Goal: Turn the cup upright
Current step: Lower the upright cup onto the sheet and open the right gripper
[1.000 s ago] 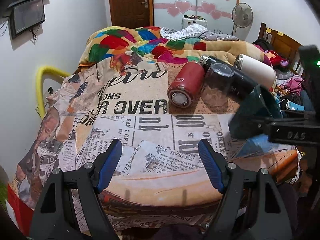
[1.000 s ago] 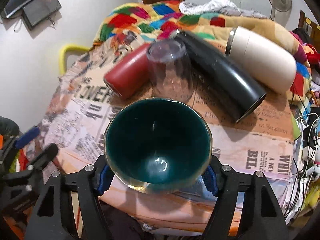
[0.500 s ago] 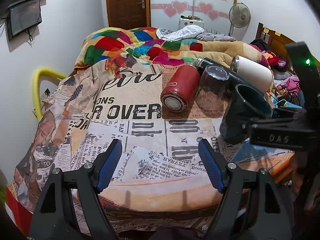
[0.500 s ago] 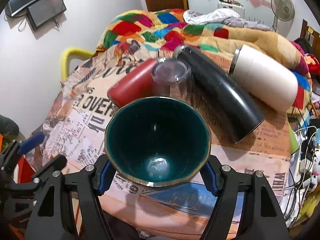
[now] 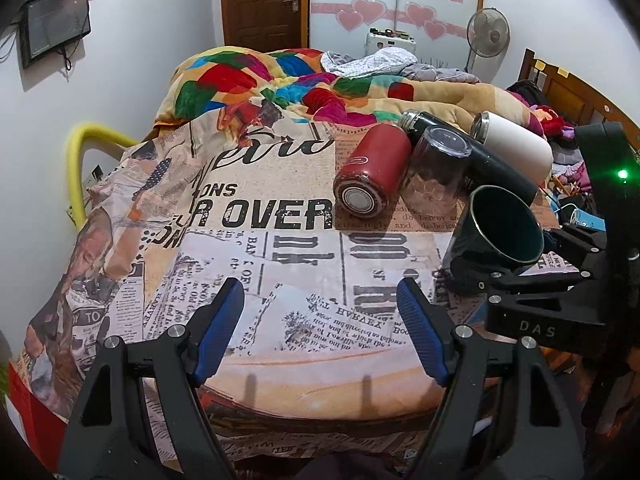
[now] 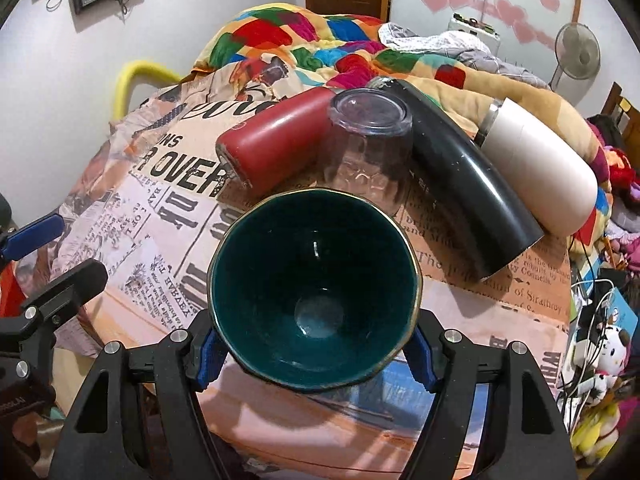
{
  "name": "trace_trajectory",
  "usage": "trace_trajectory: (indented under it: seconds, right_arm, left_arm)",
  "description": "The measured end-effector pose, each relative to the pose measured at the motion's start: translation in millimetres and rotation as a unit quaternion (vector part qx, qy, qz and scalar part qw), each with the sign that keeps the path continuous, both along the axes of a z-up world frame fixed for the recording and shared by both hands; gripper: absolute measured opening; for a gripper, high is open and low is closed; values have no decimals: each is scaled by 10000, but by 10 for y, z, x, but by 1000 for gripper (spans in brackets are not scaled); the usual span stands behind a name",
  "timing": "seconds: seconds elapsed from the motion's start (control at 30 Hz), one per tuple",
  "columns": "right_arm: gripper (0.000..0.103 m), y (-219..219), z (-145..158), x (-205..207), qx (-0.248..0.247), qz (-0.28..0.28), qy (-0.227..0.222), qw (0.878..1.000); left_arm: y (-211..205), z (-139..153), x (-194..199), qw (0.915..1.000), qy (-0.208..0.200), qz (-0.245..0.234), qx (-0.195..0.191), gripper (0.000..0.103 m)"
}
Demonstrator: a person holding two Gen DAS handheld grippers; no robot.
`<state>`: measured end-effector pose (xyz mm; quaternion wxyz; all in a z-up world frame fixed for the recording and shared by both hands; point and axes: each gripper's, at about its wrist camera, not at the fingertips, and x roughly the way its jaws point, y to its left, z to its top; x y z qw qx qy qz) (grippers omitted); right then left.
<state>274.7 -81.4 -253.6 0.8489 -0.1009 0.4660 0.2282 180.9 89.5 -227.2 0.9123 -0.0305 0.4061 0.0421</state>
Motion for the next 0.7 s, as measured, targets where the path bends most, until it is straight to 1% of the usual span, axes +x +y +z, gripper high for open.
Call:
trace_trajectory:
  seconds: [0.2, 0.27, 0.37, 0.43, 0.47, 0.57, 0.7]
  right_arm:
    - [72, -90, -30, -20, 6, -119, 290, 9995]
    - [72, -127, 2, -68, 31, -124, 312, 9994]
    - [72, -222, 122, -187, 73, -147, 205, 9997]
    - [72, -291, 247, -275, 125, -156, 89, 9998]
    - [72, -341, 342, -336, 173, -174, -11, 9997]
    - [72, -486, 643, -502, 381, -229, -332, 9985]
    - [72, -708, 1158, -791, 752, -319, -979, 9918]
  left_arm:
    - [-7, 100, -82, 10000, -74, -11, -4, 78]
    - [-21, 161, -117, 9999, -132, -29, -23, 78]
    - [-63, 284, -186, 9996, -261, -55, -58, 78]
    - [-106, 407, -254, 9992, -389, -78, -97, 78]
    - [-121, 449, -279, 9989, -437, -88, -108, 78]
    - [-208, 703, -415, 9971, -718, -168, -168, 78]
    - [-337, 1098, -625, 9916, -1233, -295, -250, 78]
